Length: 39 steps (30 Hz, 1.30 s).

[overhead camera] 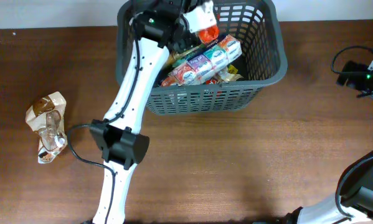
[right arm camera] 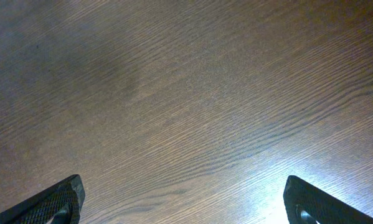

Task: Pack container
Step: 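Lift the spaghetti package and lay it in the basket, then grasp the clear snack bag with the left gripper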

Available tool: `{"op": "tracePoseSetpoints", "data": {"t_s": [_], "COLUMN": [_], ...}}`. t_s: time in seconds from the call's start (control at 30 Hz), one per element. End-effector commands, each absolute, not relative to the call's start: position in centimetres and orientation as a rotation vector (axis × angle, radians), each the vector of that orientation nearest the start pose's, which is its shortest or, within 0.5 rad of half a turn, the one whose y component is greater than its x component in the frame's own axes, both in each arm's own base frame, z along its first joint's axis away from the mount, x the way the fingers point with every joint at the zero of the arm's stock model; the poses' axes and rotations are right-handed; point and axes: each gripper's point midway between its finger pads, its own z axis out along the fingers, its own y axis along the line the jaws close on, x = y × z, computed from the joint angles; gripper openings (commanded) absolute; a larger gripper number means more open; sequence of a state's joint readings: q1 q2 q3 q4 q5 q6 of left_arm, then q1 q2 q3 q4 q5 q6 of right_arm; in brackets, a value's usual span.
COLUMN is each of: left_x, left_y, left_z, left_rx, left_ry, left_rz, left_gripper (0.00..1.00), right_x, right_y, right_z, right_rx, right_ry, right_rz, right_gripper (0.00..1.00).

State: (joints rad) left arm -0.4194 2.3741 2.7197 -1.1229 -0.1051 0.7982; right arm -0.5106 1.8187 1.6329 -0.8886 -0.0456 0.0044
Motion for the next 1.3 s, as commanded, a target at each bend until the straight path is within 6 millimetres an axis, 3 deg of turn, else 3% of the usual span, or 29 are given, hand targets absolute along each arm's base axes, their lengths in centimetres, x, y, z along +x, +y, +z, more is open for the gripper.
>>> {"op": "tracePoseSetpoints", "data": {"t_s": [0.0,0.1,0.23,0.33,0.43,0.5,0.6,0.67,0.77,0.8,0.87,0.97,1.1,1.27], "left_x": [52.7,50.0,45.6,43.2,41.1,39.9,38.4,37.0,34.2,33.5,31.1,29.1,29.2,29.5], "left_y": [-20.2,-17.3,-12.3,-8.6,-4.1,-0.3,4.9,8.7,13.4,14.2,16.2,17.4,17.7,19.0], "left_z": [36.7,41.7,44.9,47.7,49.3,48.7,45.2,40.5,31.7,29.7,23.9,17.0,12.3,9.3], "left_rx": [1.004,0.88,0.792,0.642,0.548,0.482,0.385,0.287,-0.032,-0.116,-0.367,-0.53,-0.623,-0.806], "left_ry": [1.912,1.894,1.946,1.951,1.966,2.024,2.163,2.321,2.593,2.647,2.796,2.941,2.993,2.978], "left_rz": [0.339,0.412,0.568,0.569,0.619,0.67,0.698,0.683,0.554,0.527,0.466,0.396,0.387,0.467], "left_gripper": [0.85,0.85,0.85,0.85,0.82,0.82,0.82,0.82,0.82,0.81,0.76,0.64,0.63,0.73], "right_x": [39.8,39.8,39.8,39.8,39.8,39.8,39.8,39.8,39.8,39.8,39.8,39.8,39.8,39.8], "right_y": [-21.3,-21.3,-21.3,-21.3,-21.3,-21.3,-21.3,-21.3,-21.3,-21.3,-21.3,-21.3,-21.3,-21.3], "right_z": [17.7,17.7,17.7,17.7,17.7,17.7,17.7,17.7,17.7,17.7,17.7,17.7,17.7,17.7], "right_rx": [0.667,0.667,0.667,0.667,0.667,0.667,0.667,0.667,0.667,0.667,0.667,0.667,0.667,0.667], "right_ry": [2.538,2.538,2.538,2.538,2.538,2.538,2.538,2.538,2.538,2.538,2.538,2.538,2.538,2.538], "right_rz": [-0.11,-0.11,-0.11,-0.11,-0.11,-0.11,-0.11,-0.11,-0.11,-0.11,-0.11,-0.11,-0.11,-0.11], "right_gripper": [0.99,0.99,0.99,0.99,0.99,0.99,0.99,0.99,0.99,0.99,0.99,0.99,0.99,0.99]}}
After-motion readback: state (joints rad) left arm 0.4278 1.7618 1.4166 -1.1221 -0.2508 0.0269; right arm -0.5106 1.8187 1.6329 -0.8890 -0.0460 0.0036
